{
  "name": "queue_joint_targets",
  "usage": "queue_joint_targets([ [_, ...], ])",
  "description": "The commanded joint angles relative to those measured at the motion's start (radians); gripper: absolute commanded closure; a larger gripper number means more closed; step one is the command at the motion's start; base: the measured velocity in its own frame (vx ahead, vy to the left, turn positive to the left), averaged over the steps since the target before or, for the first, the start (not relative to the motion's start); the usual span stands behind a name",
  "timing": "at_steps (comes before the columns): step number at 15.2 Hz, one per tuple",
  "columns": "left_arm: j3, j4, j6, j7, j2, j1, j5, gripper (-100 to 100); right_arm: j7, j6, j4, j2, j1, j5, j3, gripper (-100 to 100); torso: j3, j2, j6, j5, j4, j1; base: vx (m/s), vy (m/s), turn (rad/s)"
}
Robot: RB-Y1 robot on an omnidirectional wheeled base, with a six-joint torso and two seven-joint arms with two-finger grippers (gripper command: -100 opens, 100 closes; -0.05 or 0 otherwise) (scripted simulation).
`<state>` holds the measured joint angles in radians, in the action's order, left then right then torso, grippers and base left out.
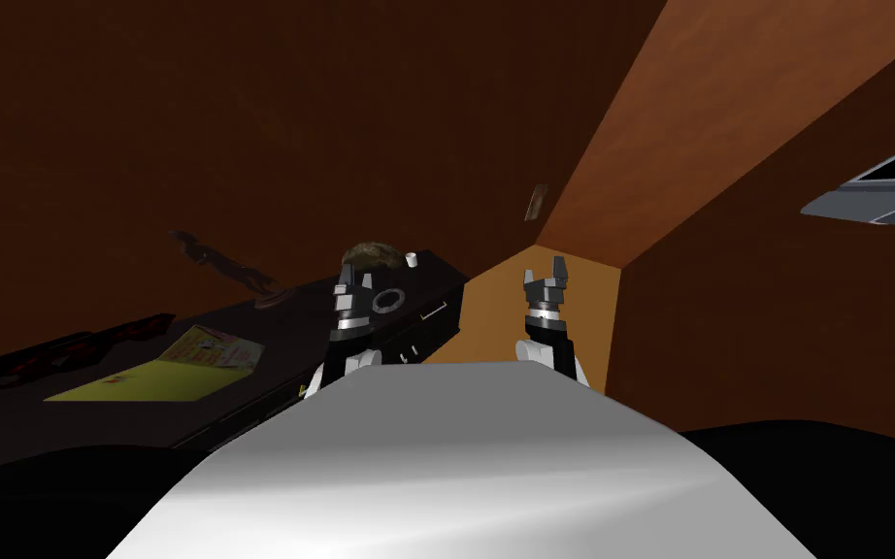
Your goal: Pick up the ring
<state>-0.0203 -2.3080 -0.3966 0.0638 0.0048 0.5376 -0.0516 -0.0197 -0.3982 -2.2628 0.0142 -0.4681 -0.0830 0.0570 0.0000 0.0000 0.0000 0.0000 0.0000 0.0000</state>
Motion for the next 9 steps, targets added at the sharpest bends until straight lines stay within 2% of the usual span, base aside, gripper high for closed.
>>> queue_joint_targets([
  [1, 0.006, 0.002, 0.004, 0.003, 0.035, 0.011, 0.005, -100, 0.000, 0.000, 0.000, 0.000, 0.000, 0.000, 0.000, 0, 0.000, 0.000, 0.000, 0.000, 0.000, 0.000, -0.032, -0.021, -0.032],
  [3, 0.019, 0.007, 0.015, 0.009, 0.085, 0.037, 0.017, -100, 0.000, 0.000, 0.000, 0.000, 0.000, 0.000, 0.000, 0, 0.002, 0.003, 0.000, 0.000, 0.001, -0.002, -0.076, -0.064, -0.074],
  [4, 0.019, 0.007, 0.015, 0.009, 0.090, 0.037, 0.017, -100, 0.000, 0.000, 0.000, 0.000, 0.000, 0.000, 0.000, 0, 0.003, 0.005, 0.000, -0.001, 0.001, -0.004, -0.086, -0.074, -0.056],
  [6, 0.040, 0.015, 0.030, 0.019, 0.144, 0.077, 0.035, -100, 0.000, 0.000, 0.000, 0.000, 0.000, 0.000, 0.000, 0, 0.003, 0.006, 0.000, -0.001, 0.001, -0.005, -0.057, -0.066, -0.099],
  [7, 0.040, 0.015, 0.030, 0.019, 0.153, 0.077, 0.035, -100, 0.000, 0.000, 0.000, 0.000, 0.000, 0.000, 0.000, 0, 0.003, 0.005, 0.000, -0.001, 0.001, -0.005, -0.035, -0.044, -0.075],
  [8, 0.052, 0.020, 0.040, 0.026, 0.183, 0.102, 0.046, -100, 0.000, 0.000, 0.000, 0.000, 0.000, 0.000, 0.000, 0, 0.003, 0.004, 0.000, -0.001, 0.001, -0.004, -0.021, -0.035, -0.070],
  [9, 0.052, 0.020, 0.040, 0.026, 0.187, 0.102, 0.046, -100, 0.000, 0.000, 0.000, 0.000, 0.000, 0.000, 0.000, 0, 0.002, 0.003, 0.000, -0.001, 0.001, -0.003, -0.012, -0.026, -0.067],
])
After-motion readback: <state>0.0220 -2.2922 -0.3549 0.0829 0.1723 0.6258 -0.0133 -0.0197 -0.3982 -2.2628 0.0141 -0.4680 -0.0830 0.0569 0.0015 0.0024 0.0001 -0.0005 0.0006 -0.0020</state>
